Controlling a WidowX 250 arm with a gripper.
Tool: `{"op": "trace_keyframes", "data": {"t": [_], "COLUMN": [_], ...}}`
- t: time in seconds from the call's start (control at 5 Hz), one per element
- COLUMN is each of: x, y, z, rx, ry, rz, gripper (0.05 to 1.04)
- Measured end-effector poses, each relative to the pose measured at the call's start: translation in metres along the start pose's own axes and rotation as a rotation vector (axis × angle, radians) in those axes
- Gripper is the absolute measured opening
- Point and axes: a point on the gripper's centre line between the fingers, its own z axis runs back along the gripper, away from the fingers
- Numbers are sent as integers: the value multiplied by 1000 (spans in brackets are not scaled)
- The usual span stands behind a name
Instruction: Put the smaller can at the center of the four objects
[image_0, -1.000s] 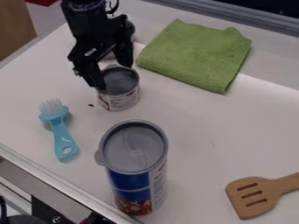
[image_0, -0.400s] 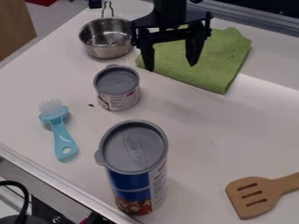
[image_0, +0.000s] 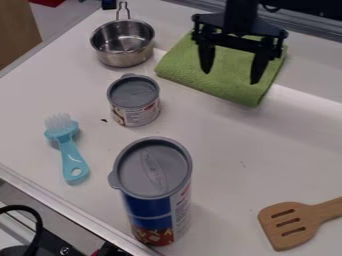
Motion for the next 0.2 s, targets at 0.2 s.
{"op": "trace_keyframes", "data": {"t": [0.2], "x": [14], "y": [-9], "z": [-2], "rx": [4], "ry": [25], "rz": [-120], "gripper": [999]}}
